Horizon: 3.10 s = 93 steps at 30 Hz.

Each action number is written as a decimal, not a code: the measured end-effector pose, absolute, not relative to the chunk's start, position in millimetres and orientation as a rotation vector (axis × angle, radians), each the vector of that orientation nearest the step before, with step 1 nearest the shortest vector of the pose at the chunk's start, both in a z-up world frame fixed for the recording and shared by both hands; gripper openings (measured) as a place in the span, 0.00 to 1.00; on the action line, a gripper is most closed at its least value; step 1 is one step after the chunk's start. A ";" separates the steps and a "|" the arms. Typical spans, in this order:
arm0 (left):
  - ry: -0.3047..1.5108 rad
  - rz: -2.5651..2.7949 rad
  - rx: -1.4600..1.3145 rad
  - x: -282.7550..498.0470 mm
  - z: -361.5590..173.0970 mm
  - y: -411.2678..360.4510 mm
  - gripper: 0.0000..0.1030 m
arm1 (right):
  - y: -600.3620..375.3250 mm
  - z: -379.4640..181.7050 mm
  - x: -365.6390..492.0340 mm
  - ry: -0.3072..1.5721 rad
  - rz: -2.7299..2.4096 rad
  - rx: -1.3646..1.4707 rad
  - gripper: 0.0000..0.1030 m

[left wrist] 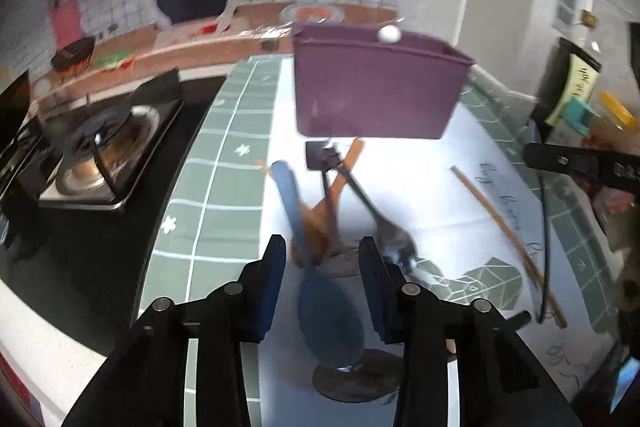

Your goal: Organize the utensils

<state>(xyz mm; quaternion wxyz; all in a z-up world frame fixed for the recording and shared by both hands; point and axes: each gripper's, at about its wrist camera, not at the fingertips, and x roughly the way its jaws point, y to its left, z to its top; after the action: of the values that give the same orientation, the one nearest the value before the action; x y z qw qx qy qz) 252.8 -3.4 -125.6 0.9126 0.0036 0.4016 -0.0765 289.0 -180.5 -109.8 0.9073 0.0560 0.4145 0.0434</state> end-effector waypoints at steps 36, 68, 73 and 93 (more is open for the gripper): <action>0.746 -0.179 0.012 260.1 -91.9 7.4 0.23 | -197.2 -99.8 286.1 0.800 0.090 0.183 0.29; 0.696 -0.273 -0.065 267.9 13.4 21.3 0.22 | -184.4 -38.1 268.9 0.651 0.092 0.100 0.29; 0.659 -0.296 -0.087 270.3 31.8 21.9 0.22 | -180.7 -21.7 269.1 0.618 0.091 0.072 0.29; 0.518 -0.436 -0.180 371.6 126.0 29.4 0.17 | -180.1 100.6 316.7 0.342 0.042 0.037 0.29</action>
<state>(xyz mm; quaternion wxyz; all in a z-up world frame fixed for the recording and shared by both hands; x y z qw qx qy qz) 371.6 29.4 126.0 0.9393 -0.0882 0.2538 -0.2136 316.7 -180.1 100.6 0.9850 0.0185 0.1703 0.0209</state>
